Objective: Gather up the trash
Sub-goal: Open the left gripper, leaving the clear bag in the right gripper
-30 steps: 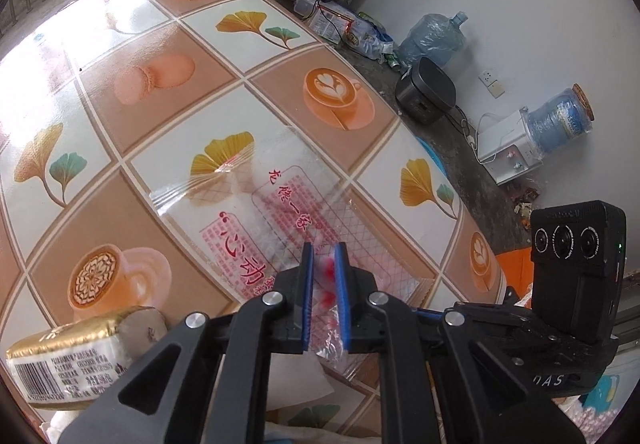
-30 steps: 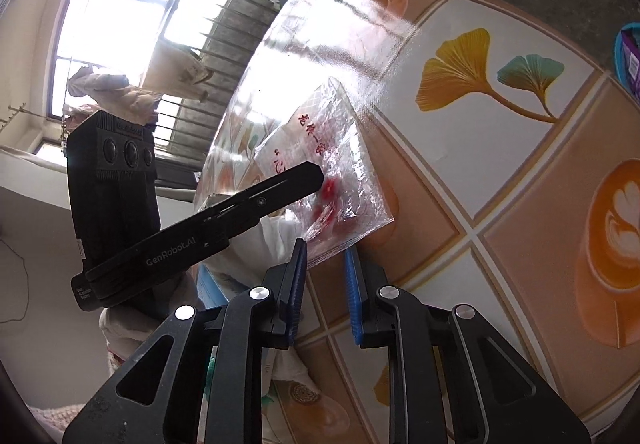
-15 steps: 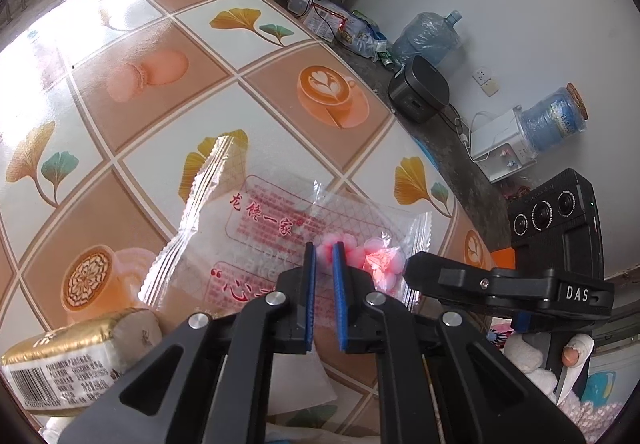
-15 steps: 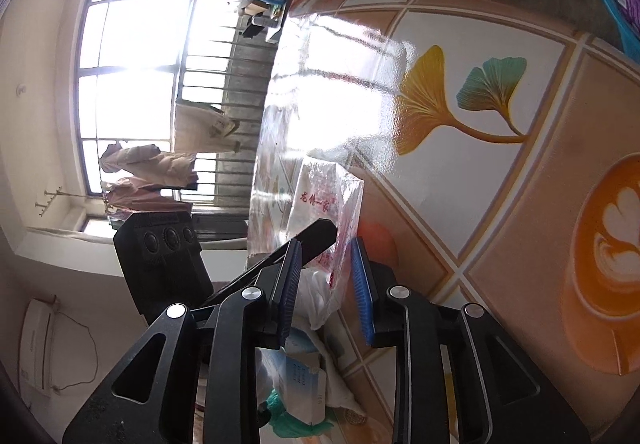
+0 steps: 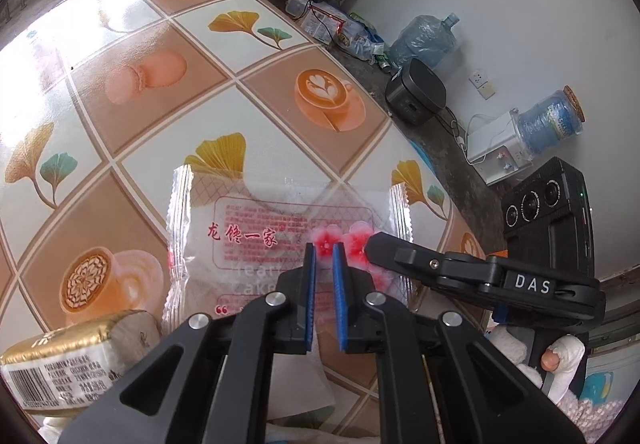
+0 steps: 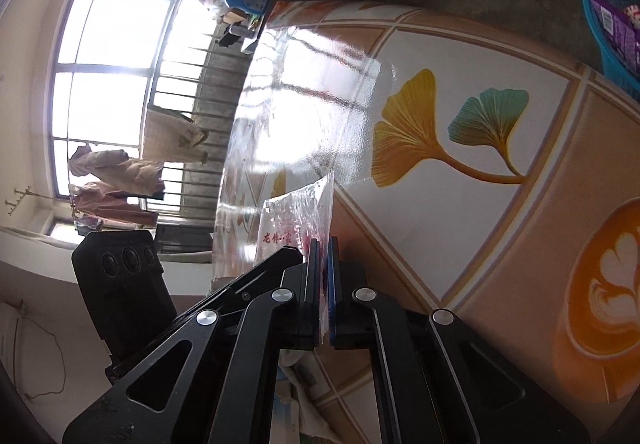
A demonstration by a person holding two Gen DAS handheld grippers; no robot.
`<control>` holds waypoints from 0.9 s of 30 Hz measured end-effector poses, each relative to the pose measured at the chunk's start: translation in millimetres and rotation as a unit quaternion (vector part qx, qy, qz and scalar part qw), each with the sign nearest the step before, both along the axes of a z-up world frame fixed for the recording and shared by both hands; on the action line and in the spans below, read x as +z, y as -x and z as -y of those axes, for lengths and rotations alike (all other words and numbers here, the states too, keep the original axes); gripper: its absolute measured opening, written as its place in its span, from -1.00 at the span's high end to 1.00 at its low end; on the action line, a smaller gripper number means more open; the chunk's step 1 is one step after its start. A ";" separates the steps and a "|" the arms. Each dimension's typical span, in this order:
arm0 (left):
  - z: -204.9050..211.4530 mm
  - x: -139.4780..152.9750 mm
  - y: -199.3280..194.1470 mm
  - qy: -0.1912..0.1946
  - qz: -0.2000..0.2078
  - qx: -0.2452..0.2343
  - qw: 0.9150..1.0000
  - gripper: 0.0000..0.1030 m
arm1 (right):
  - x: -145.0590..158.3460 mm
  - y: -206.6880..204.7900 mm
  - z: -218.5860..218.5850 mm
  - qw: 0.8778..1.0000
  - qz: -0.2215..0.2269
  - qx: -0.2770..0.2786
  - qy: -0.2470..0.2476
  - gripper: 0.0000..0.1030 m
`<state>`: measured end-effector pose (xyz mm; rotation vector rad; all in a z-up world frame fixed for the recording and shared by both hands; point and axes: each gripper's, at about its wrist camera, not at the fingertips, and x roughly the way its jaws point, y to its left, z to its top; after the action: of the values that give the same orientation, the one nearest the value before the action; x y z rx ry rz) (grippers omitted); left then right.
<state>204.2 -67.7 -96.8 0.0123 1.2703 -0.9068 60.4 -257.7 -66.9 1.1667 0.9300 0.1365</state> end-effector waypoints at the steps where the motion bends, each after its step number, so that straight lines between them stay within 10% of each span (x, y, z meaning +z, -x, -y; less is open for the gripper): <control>1: -3.1 3.7 -0.4 0.008 -0.001 0.005 1.000 0.84 | 1.4 0.8 1.2 1.000 0.003 -0.003 0.001 0.97; 14: -101.3 92.7 -6.8 0.082 0.085 0.094 0.989 0.71 | 23.9 8.7 30.5 0.997 0.056 -0.052 0.010 0.99; 22: -119.3 76.5 13.2 -0.005 0.113 0.109 0.988 -0.42 | 17.4 7.9 20.4 0.998 0.044 -0.043 0.011 0.99; 27: -109.6 67.7 17.7 -0.038 0.127 0.110 0.985 -0.63 | 18.7 3.0 14.1 0.998 0.042 -0.034 0.019 0.99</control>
<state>186.5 42.0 -29.1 0.0471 1.0443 -0.6437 57.4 -271.8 -48.2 1.1488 0.8142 0.1113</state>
